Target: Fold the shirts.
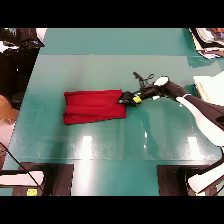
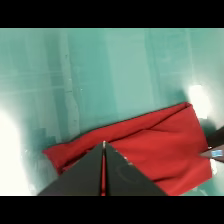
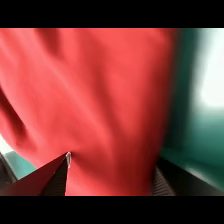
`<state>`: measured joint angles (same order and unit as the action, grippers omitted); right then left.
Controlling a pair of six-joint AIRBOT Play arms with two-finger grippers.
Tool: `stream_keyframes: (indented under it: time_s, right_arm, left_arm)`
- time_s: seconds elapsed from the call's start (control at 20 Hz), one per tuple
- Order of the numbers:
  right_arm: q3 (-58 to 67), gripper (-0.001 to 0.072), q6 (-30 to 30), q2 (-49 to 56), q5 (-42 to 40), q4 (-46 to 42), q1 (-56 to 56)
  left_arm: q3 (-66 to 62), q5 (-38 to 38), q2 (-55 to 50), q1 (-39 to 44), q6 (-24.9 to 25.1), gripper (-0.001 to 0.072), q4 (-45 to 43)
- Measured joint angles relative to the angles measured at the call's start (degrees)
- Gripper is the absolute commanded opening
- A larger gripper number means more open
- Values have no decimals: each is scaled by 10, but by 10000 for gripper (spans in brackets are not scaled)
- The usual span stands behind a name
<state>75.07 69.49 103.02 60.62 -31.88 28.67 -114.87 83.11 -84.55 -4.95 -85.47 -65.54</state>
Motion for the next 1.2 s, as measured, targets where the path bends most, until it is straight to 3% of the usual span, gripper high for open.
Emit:
stream_keyframes:
  time_s: [0.05,0.1,0.15,0.25,0.6,1.2]
  right_arm:
    - [19,341,0,16,0,4,14]
    - [36,235,0,29,-1,3,26]
    - [54,72,0,41,-4,3,38]
    - [86,21,0,54,-6,9,54]
    - [166,21,26,18,-18,-44,-5]
    - [180,21,41,-170,6,-148,-440]
  left_arm:
    - [0,0,0,0,0,28,1]
    - [0,0,0,0,0,28,1]
    - [0,0,0,0,0,27,2]
    - [0,0,0,3,0,27,6]
    - [0,-2,0,79,5,28,11]
    - [0,-50,0,226,14,28,11]
